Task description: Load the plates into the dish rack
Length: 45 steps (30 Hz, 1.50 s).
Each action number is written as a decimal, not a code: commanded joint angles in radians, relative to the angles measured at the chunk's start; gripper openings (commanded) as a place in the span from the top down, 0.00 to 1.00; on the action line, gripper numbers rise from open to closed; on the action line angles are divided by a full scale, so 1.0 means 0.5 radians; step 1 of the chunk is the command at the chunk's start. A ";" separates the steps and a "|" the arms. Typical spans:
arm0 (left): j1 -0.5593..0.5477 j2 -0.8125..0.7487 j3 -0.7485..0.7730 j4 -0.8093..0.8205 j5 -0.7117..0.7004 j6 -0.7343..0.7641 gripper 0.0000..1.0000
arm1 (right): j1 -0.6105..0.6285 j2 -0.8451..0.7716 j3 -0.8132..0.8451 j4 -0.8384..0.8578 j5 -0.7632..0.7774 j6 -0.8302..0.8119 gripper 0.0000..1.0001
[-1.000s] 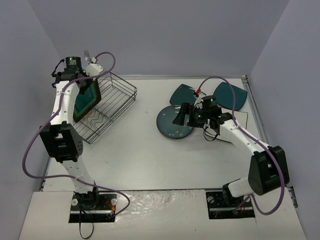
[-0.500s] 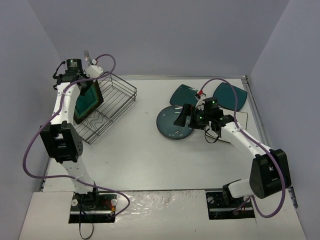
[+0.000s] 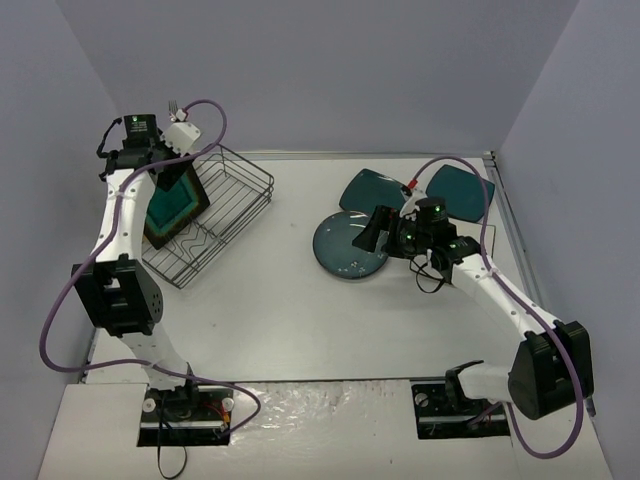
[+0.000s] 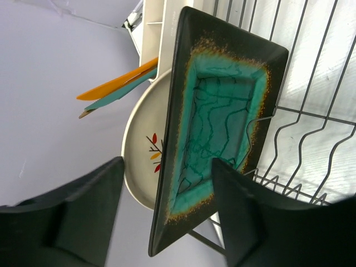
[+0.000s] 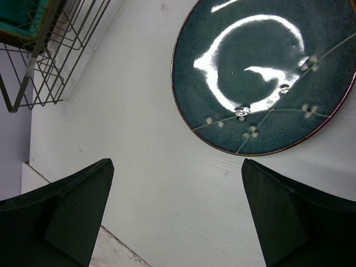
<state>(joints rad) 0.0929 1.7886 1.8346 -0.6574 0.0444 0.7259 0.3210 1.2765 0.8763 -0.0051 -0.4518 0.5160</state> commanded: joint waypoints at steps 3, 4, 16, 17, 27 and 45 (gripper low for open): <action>-0.017 -0.264 0.040 0.144 -0.011 -0.306 0.18 | -0.017 -0.183 -0.026 0.080 0.186 0.089 0.04; -0.030 -0.297 0.038 0.147 -0.018 -0.362 0.12 | -0.021 -0.208 -0.043 0.074 0.232 0.110 0.04; -0.282 -0.913 -0.182 -0.110 -0.167 -1.512 0.03 | -0.191 -0.380 -0.263 0.042 0.360 0.199 0.04; -0.293 -0.972 -0.263 -0.130 -0.122 -1.677 0.03 | -0.200 -0.369 -0.274 0.044 0.345 0.195 0.04; -0.543 -1.487 -0.959 -0.041 0.312 -2.282 0.03 | -0.216 0.022 -0.350 0.450 0.192 0.228 0.11; -0.641 -1.593 -1.282 -0.076 0.492 -2.394 0.03 | -0.210 0.831 -0.188 0.900 0.241 0.437 0.13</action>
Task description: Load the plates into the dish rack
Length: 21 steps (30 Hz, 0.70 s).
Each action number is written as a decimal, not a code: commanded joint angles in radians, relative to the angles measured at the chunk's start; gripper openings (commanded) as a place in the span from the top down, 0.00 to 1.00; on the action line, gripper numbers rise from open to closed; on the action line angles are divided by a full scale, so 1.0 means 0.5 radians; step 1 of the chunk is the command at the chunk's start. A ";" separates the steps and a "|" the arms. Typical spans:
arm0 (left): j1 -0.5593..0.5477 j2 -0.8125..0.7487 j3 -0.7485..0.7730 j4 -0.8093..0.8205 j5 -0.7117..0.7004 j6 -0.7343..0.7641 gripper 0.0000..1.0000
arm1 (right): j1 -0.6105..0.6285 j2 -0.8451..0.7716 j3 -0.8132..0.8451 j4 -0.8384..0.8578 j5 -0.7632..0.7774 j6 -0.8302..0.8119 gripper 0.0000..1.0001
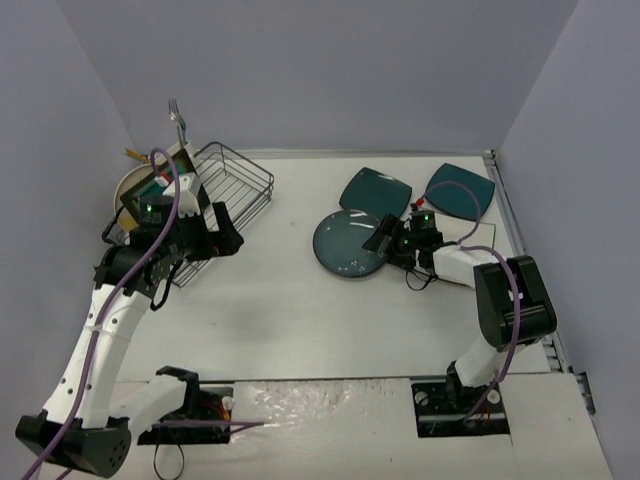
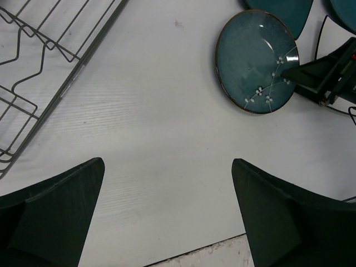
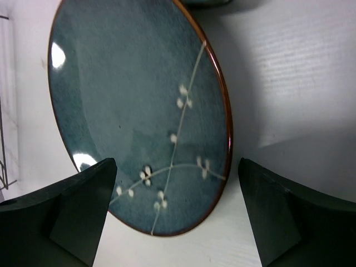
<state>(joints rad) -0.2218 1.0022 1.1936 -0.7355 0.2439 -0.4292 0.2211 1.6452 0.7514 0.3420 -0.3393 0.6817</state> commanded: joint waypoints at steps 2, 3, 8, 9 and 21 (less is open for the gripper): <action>-0.014 -0.022 -0.029 0.091 0.110 -0.090 0.03 | -0.007 0.143 0.061 0.248 0.003 0.138 0.16; -0.016 -0.020 -0.042 0.093 0.114 -0.092 0.03 | -0.006 0.160 0.060 0.271 0.002 0.147 0.17; -0.017 -0.019 -0.094 0.120 0.117 -0.086 0.03 | -0.010 0.261 0.023 0.361 -0.028 0.194 0.32; -0.017 -0.019 -0.105 0.130 0.121 -0.088 0.03 | -0.010 0.274 0.009 0.378 -0.032 0.200 0.37; -0.106 -0.079 -0.414 0.417 0.303 -0.393 0.03 | -0.010 0.132 -0.139 0.459 -0.151 0.114 1.00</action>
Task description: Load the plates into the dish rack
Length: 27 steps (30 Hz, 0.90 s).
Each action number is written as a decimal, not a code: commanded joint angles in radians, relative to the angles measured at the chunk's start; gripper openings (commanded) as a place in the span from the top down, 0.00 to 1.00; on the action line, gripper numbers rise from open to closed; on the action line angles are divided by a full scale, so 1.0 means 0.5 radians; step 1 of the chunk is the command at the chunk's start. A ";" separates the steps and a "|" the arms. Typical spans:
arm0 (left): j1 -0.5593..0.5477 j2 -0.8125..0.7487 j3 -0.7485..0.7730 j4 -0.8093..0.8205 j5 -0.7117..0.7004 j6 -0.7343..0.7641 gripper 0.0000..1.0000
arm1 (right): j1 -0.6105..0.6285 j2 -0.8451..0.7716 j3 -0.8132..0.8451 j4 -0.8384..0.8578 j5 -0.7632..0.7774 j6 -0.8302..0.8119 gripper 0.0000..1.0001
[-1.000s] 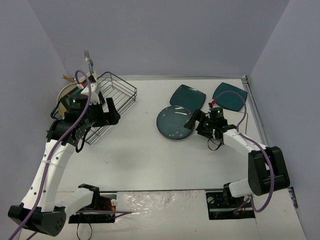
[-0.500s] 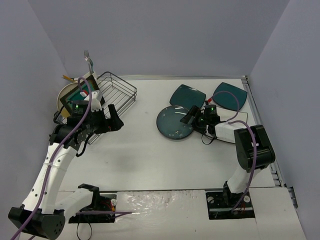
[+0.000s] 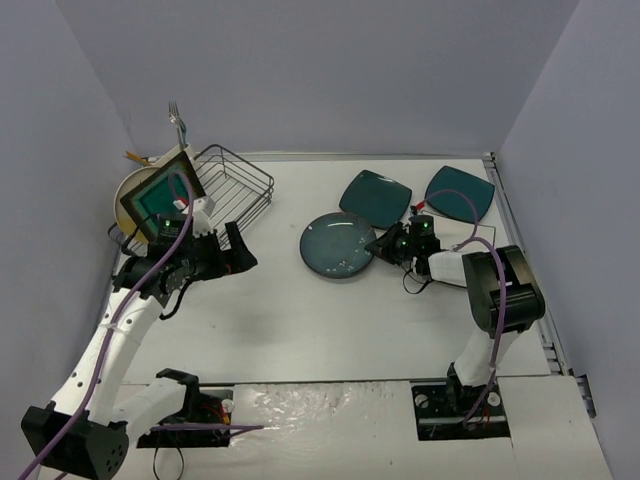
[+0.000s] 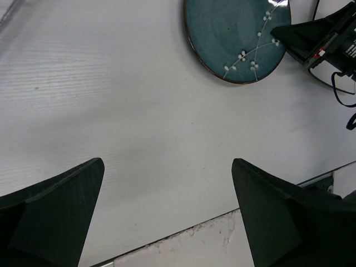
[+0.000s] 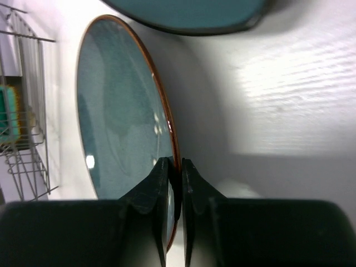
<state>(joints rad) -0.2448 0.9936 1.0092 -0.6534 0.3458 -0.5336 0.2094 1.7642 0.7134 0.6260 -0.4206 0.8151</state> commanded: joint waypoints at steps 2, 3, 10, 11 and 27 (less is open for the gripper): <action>-0.105 -0.081 -0.107 0.321 0.101 -0.246 0.03 | 0.016 -0.188 -0.074 -0.108 -0.029 -0.158 1.00; -0.125 -0.085 -0.132 0.352 0.100 -0.276 0.03 | 0.017 -0.227 -0.080 -0.104 -0.049 -0.158 1.00; -0.293 -0.033 -0.223 0.612 0.054 -0.499 0.03 | 0.014 -0.533 -0.194 0.143 -0.335 0.094 1.00; -0.317 -0.012 -0.224 0.629 0.036 -0.537 0.03 | 0.014 -0.576 -0.212 0.184 -0.367 0.125 1.00; -0.373 0.344 -0.155 1.135 0.094 -0.850 0.03 | 0.020 -1.026 -0.152 0.413 -0.758 0.478 1.00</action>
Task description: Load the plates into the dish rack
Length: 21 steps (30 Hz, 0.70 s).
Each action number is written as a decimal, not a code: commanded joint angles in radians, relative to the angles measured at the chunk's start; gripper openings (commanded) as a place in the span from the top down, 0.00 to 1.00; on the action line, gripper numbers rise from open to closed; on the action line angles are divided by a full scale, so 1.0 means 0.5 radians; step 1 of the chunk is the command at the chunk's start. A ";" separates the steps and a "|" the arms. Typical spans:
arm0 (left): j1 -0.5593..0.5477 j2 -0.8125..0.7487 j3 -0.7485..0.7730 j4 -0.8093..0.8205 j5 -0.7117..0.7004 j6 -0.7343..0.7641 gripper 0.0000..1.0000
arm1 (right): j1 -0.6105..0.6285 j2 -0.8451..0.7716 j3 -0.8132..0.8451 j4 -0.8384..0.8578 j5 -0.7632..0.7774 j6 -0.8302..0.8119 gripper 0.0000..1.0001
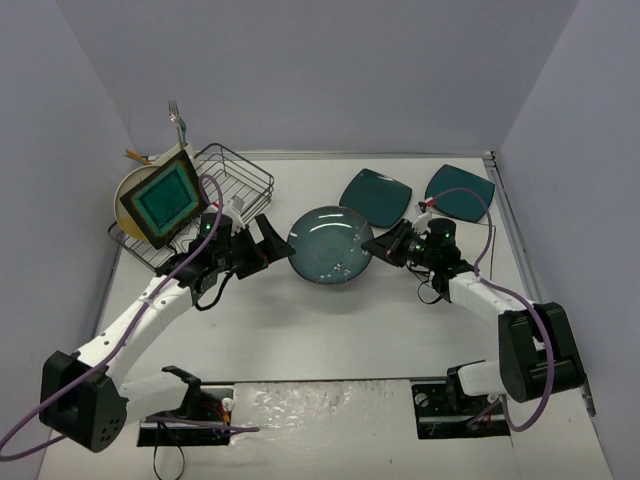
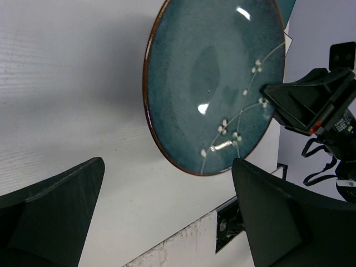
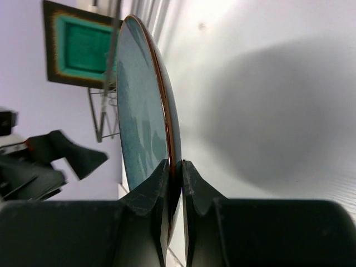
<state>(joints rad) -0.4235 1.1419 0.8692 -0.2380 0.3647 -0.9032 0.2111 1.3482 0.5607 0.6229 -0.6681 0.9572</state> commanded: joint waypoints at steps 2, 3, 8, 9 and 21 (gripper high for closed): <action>-0.021 0.099 0.160 0.356 0.101 -0.138 0.03 | 0.016 -0.232 0.161 0.432 -0.277 0.215 1.00; -0.025 0.115 0.178 0.387 0.114 -0.151 0.03 | 0.016 -0.241 0.159 0.456 -0.288 0.240 1.00; -0.058 0.211 0.232 0.535 0.195 -0.227 0.10 | 0.017 -0.278 0.136 0.588 -0.312 0.355 1.00; -0.062 0.232 0.238 0.547 0.211 -0.236 0.13 | 0.019 -0.283 0.134 0.616 -0.314 0.379 1.00; -0.098 0.306 0.241 0.711 0.280 -0.298 0.58 | 0.019 -0.300 0.140 0.635 -0.330 0.393 1.00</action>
<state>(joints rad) -0.4648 1.3048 0.9321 -0.0033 0.4751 -1.0298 0.2119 1.2659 0.5613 0.7078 -0.7624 1.0900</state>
